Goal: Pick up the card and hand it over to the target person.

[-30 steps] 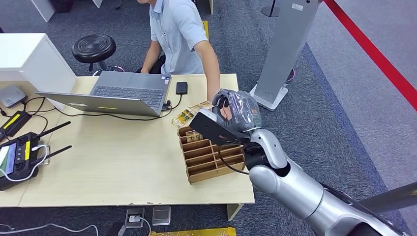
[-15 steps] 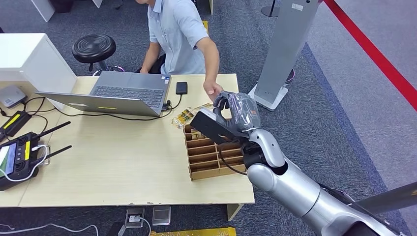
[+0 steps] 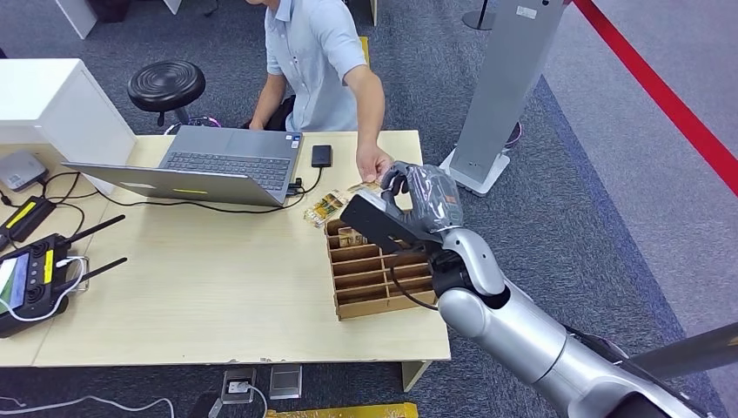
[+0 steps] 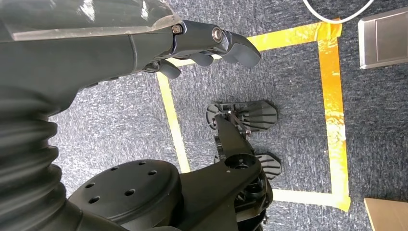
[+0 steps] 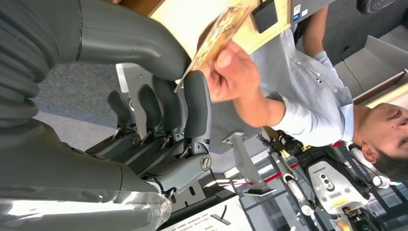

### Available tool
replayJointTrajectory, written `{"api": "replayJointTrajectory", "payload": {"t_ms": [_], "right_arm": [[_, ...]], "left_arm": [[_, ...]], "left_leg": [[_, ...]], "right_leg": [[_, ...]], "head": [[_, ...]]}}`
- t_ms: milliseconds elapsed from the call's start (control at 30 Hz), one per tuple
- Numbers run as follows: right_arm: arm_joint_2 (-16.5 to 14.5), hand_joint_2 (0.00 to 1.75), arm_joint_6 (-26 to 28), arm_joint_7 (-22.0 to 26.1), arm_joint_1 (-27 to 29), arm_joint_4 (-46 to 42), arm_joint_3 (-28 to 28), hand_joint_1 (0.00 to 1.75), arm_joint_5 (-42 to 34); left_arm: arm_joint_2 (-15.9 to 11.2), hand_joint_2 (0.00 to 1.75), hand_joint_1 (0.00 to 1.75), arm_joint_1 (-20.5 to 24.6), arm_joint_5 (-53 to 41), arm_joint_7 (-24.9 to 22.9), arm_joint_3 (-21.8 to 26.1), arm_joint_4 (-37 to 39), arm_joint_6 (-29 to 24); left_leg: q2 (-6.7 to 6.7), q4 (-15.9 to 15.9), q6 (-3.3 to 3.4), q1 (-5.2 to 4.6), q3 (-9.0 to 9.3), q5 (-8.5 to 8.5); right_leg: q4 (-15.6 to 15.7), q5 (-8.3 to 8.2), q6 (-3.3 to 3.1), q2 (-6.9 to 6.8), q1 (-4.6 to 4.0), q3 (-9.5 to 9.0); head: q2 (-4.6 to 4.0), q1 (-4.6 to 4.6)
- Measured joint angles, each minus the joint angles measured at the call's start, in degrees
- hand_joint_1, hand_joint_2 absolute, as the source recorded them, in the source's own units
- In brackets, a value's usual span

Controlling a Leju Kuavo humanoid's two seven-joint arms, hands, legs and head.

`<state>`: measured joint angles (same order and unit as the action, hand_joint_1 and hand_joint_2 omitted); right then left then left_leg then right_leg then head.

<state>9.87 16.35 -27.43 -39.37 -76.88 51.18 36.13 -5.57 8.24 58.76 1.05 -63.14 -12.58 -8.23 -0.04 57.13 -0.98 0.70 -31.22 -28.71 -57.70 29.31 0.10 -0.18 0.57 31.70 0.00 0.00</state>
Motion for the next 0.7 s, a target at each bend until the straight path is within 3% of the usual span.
{"api": "replayJointTrajectory", "payload": {"t_ms": [33, 133, 333, 533, 700], "right_arm": [[0.0, 1.75, 0.14, 0.06, 0.15, -0.18, -0.17, 0.0, -0.07], [0.25, 1.75, 2.09, 1.17, 1.0, -1.62, -1.18, 0.0, -0.36], [2.2, 1.75, 7.0, 2.87, 3.89, -6.59, -3.49, 0.0, 0.2], [2.99, 1.75, 7.14, 8.72, 7.96, -10.67, -5.72, 0.0, -12.88], [4.09, 1.75, 4.57, 16.54, 14.16, -14.51, -7.56, 0.0, -32.94]], "left_arm": [[0.03, 1.31, 0.0, -0.04, 0.19, 0.02, 0.19, 0.06, 0.01], [0.03, 0.0, 0.0, -0.33, 1.08, 0.38, 1.05, 0.19, -0.16], [0.07, 0.0, 0.0, -0.83, 1.57, 0.9, 1.36, 0.15, -0.85], [-0.17, 0.0, 0.0, -1.23, 2.01, 1.23, 1.65, 0.06, -0.93], [-0.42, 0.0, 0.0, -1.52, 2.44, 1.11, 1.83, 0.03, -1.17]], "left_leg": [[0.0, 0.0, 0.0, 0.0, 0.0, 0.0], [-0.01, -0.02, 0.0, 0.0, 0.02, 0.0], [-0.09, -0.01, 0.01, 0.01, 0.01, 0.01], [-0.15, 0.01, 0.01, 0.02, 0.01, -0.02], [-0.19, 0.0, 0.0, 0.02, -0.01, 0.0]], "right_leg": [[0.0, 0.0, 0.0, 0.0, 0.0, -0.01], [0.02, 0.0, 0.0, -0.01, 0.0, -0.03], [0.03, 0.01, 0.01, -0.08, -0.01, -0.04], [0.03, 0.05, 0.01, -0.16, -0.02, -0.05], [0.04, 0.04, 0.01, -0.19, -0.02, -0.06]], "head": [[0.0, 0.0], [0.0, 0.0], [0.0, 0.0], [0.0, 0.0], [0.0, 0.0]]}}
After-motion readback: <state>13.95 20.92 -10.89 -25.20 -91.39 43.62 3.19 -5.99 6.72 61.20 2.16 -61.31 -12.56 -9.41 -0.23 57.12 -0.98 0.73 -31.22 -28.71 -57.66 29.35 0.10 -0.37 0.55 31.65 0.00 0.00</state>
